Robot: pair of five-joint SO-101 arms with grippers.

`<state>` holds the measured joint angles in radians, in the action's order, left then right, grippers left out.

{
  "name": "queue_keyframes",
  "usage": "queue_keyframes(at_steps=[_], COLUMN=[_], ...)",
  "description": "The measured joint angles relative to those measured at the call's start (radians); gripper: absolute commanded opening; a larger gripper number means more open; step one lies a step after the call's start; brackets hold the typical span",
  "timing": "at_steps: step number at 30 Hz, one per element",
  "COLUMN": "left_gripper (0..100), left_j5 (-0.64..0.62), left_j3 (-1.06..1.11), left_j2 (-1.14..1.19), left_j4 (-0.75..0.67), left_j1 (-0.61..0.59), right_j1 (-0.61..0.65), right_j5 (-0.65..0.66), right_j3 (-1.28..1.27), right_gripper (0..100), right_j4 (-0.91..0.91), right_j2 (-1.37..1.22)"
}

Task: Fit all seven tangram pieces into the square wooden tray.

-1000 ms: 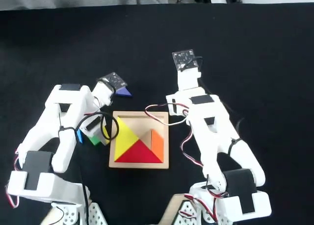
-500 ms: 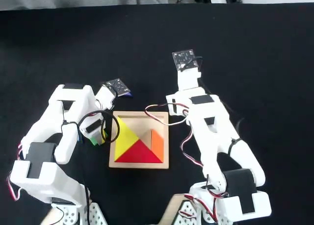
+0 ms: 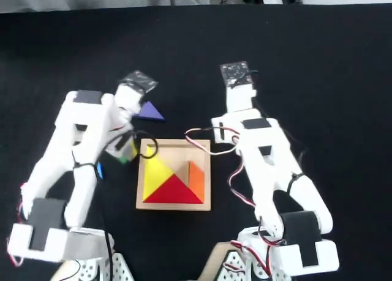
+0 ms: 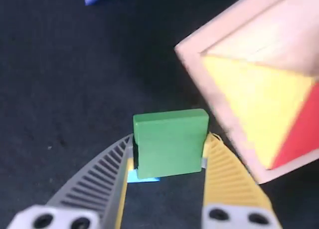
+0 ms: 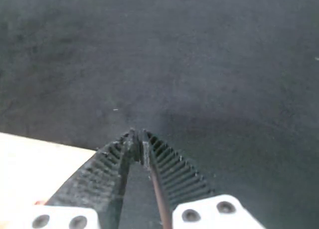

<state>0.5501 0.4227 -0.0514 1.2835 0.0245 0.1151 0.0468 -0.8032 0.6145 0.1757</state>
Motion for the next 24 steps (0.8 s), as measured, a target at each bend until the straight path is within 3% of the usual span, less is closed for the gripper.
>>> queue_keyframes(at_steps=[9,13,24], left_gripper=[10,10,10], left_j5=[-0.054,-0.054,-0.055], left_j3=[-0.015,-0.037,-0.144], left_j2=[-0.015,0.08,0.215], left_j4=[-0.051,-0.129,-0.147], left_j1=[0.347,0.368,0.377], right_j1=[-0.135,-0.189,-0.204], right_j5=[0.0,0.0,0.0], right_j3=[0.009,0.08,0.118], right_gripper=[1.1,1.1,1.1], right_j4=[-0.006,-0.006,0.003], right_j2=[-0.012,-0.094,-0.143])
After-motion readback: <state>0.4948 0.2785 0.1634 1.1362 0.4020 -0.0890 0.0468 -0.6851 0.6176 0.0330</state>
